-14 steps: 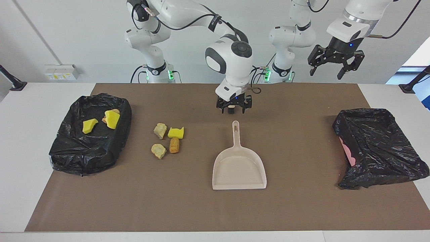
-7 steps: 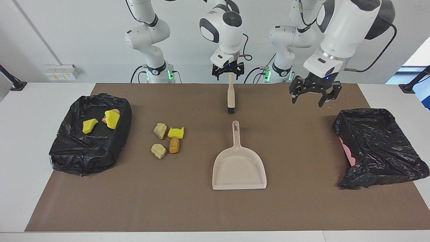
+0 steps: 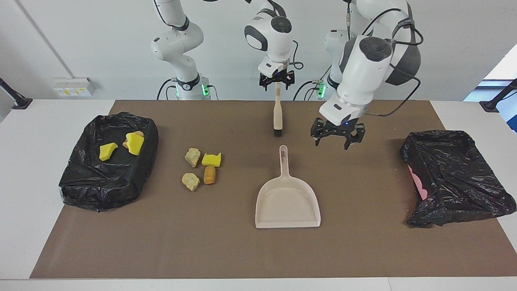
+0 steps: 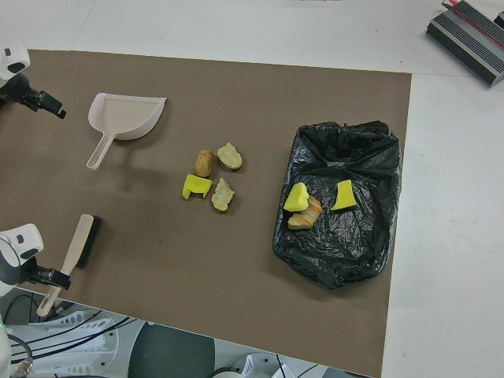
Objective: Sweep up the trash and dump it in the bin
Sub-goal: 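Move the left gripper to the dustpan handle and grasp it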
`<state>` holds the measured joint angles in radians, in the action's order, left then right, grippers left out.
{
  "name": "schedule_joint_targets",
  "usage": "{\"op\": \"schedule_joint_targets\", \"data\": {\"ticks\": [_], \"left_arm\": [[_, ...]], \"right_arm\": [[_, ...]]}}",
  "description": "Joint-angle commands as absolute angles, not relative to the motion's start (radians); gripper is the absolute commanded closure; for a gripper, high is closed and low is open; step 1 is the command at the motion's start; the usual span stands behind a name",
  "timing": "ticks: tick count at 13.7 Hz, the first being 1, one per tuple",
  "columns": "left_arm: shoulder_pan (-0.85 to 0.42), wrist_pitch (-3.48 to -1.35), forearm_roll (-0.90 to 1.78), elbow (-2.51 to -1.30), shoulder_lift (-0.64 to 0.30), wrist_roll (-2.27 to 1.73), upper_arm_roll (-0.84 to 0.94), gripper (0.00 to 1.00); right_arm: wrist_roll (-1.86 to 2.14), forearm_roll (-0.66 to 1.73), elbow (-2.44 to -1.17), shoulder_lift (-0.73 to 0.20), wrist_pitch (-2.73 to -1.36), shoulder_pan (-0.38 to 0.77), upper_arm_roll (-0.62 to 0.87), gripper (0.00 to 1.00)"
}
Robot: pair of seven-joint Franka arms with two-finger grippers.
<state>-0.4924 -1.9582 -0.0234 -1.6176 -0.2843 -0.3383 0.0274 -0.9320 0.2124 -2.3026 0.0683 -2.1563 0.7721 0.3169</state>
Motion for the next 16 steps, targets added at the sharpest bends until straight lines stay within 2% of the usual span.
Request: {"op": "schedule_joint_targets", "data": {"ticks": [1, 4, 7, 10, 12, 13, 14, 16], "left_arm": [[-0.551, -2.019, -0.054, -1.626, -0.344, -0.416, 0.012, 0.0], [-0.561, -2.11, -0.046, -1.692, -0.344, -0.465, 0.014, 0.0], [-0.568, -2.146, -0.043, -1.684, -0.396, -0.53, 0.014, 0.0], [-0.565, -2.163, -0.041, -1.697, -0.4, -0.54, 0.015, 0.0], [-0.571, -2.171, -0.041, -1.7, -0.425, -0.541, 0.015, 0.0], [-0.575, -2.183, -0.041, -1.698, -0.428, -0.541, 0.015, 0.0], [-0.575, -2.19, -0.041, -1.697, -0.428, -0.541, 0.015, 0.0], [-0.577, -2.195, -0.041, -1.698, -0.428, -0.541, 0.018, 0.09]], "right_arm": [[-0.969, 0.232, -2.344, 0.062, -2.236, 0.788, 0.316, 0.0], [-1.011, 0.232, -2.37, 0.029, -2.318, 0.828, 0.316, 0.0], [-1.012, 0.232, -2.398, 0.04, -2.325, 0.842, 0.316, 0.0], [-1.003, 0.232, -2.399, 0.037, -2.336, 0.844, 0.316, 0.0], [-1.002, 0.232, -2.399, 0.034, -2.339, 0.844, 0.316, 0.54], [-1.006, 0.232, -2.399, 0.034, -2.339, 0.845, 0.316, 0.72], [-1.012, 0.232, -2.399, 0.035, -2.339, 0.845, 0.316, 0.82], [-1.015, 0.232, -2.393, 0.029, -2.338, 0.844, 0.314, 1.0]]}}
